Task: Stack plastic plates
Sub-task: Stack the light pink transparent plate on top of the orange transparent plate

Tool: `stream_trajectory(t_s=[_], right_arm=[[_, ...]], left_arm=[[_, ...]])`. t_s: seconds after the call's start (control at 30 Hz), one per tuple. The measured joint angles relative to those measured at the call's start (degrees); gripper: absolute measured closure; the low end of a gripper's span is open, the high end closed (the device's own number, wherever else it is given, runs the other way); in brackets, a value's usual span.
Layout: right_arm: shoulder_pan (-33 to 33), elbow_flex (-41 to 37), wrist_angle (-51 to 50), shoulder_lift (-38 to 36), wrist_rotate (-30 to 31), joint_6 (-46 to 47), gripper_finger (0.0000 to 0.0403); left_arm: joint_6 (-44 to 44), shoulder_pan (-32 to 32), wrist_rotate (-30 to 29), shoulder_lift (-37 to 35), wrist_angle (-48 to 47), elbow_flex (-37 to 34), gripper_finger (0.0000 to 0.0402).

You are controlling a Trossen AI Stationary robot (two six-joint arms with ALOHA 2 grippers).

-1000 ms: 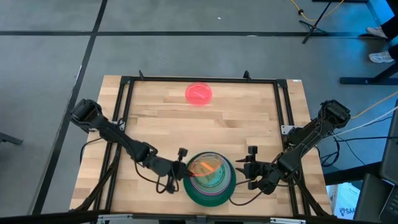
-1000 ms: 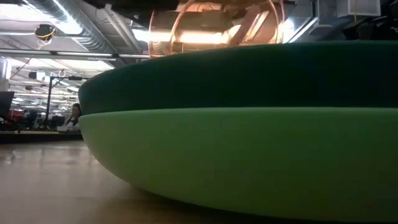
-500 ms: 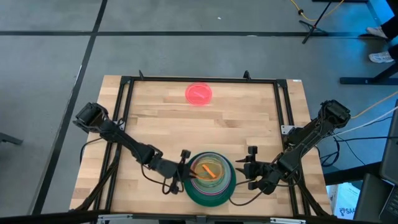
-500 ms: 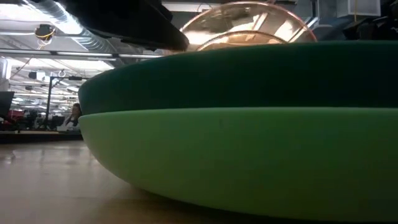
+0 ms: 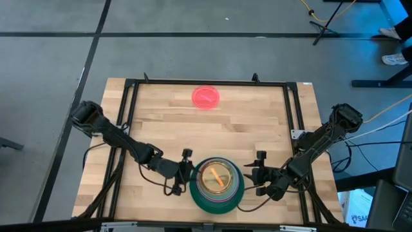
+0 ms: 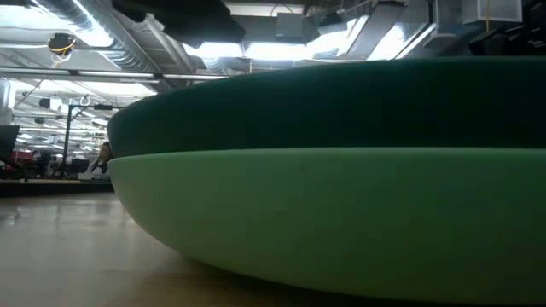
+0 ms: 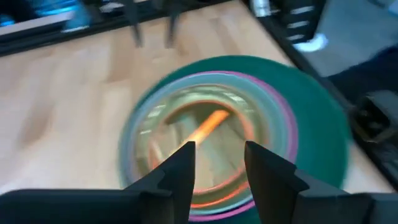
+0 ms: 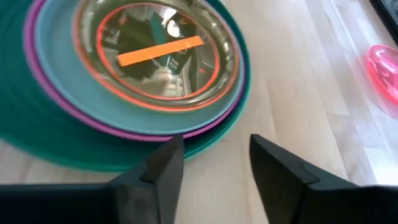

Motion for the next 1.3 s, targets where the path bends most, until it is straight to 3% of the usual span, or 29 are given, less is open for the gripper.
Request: stream_trajectory(t_s=[0.23, 0.57, 1.1, 1.3], right_arm=[[-2.3, 0.0, -0.7, 0.0, -2.05, 0.02, 0.0164], [-2.13, 0.0, -1.1, 0.0, -1.45, -0.33, 0.0153], [-2.13, -3.31, -0.95, 0.0, 5.2, -2.75, 0.0171], [-3.79, -3.6, -0.54, 0.0, 6.37, -2.57, 0.0172]], left_arm=[[-0.46, 6.35, -5.89, -4.42, -8.2, 0.02, 0.027], [1.68, 23.27, -5.15, -3.39, -16.13, -0.37, 0.027], [28.31, 40.71, -2.19, 5.22, -12.56, -0.68, 0.027], [34.97, 45.72, 2.02, 7.22, -10.37, -0.68, 0.027]])
